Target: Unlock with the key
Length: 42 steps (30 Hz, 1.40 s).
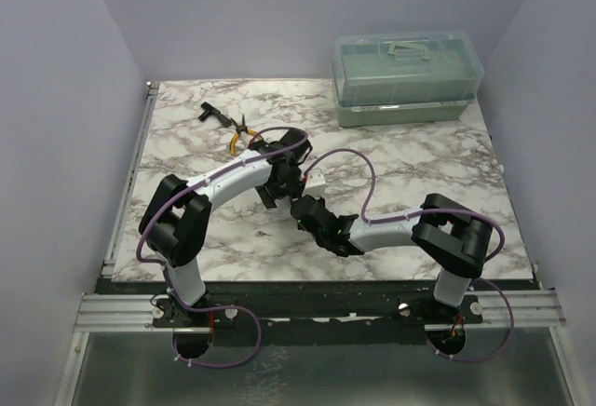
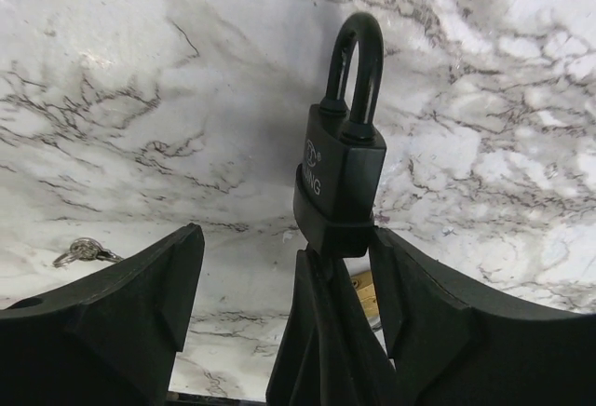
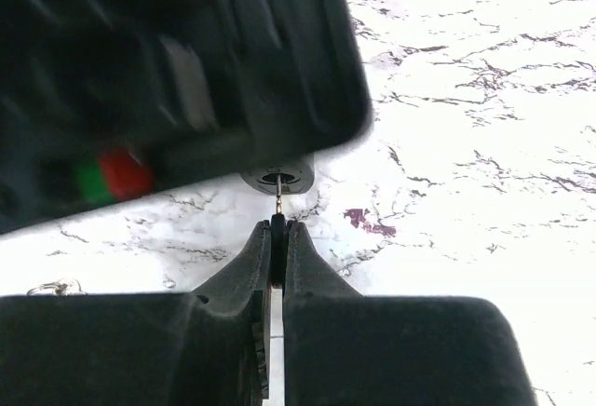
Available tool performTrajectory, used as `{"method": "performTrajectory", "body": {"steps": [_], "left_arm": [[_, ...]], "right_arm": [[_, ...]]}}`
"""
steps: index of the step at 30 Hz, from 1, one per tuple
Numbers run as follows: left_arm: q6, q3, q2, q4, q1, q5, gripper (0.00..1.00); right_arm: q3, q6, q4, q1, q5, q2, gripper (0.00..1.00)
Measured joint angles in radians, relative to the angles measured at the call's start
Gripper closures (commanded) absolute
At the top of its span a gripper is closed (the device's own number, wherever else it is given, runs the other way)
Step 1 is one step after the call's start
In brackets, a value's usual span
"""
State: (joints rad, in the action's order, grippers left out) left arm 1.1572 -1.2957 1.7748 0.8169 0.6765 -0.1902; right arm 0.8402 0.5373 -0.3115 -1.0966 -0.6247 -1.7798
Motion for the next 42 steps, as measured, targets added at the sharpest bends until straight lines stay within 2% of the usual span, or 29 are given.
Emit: {"method": "performTrajectory", "body": {"steps": [11, 17, 27, 32, 39, 42], "left_arm": [[-0.053, -0.027, -0.030, -0.007, -0.120, 0.013, 0.33], [-0.074, -0.097, 0.032, -0.032, -0.122, 0.046, 0.34], [-0.113, -0.146, 0.121, -0.055, -0.120, 0.056, 0.48], [-0.126, -0.149, 0.187, -0.076, -0.121, 0.074, 0.64], [-0.148, -0.154, 0.208, -0.098, -0.123, 0.094, 0.94], [-0.153, -0.154, 0.208, -0.099, -0.125, 0.101, 0.99]], "right_arm": [[0.025, -0.019, -0.003, 0.000, -0.023, -0.027, 1.00], [0.035, -0.026, -0.002, 0.000, -0.031, -0.035, 1.00], [0.042, -0.037, -0.001, -0.001, -0.039, -0.043, 1.00], [0.047, -0.042, -0.001, -0.002, -0.043, -0.048, 1.00], [0.058, -0.056, -0.003, -0.003, -0.049, -0.058, 1.00], [0.058, -0.068, -0.010, -0.004, -0.054, -0.061, 1.00]]}}
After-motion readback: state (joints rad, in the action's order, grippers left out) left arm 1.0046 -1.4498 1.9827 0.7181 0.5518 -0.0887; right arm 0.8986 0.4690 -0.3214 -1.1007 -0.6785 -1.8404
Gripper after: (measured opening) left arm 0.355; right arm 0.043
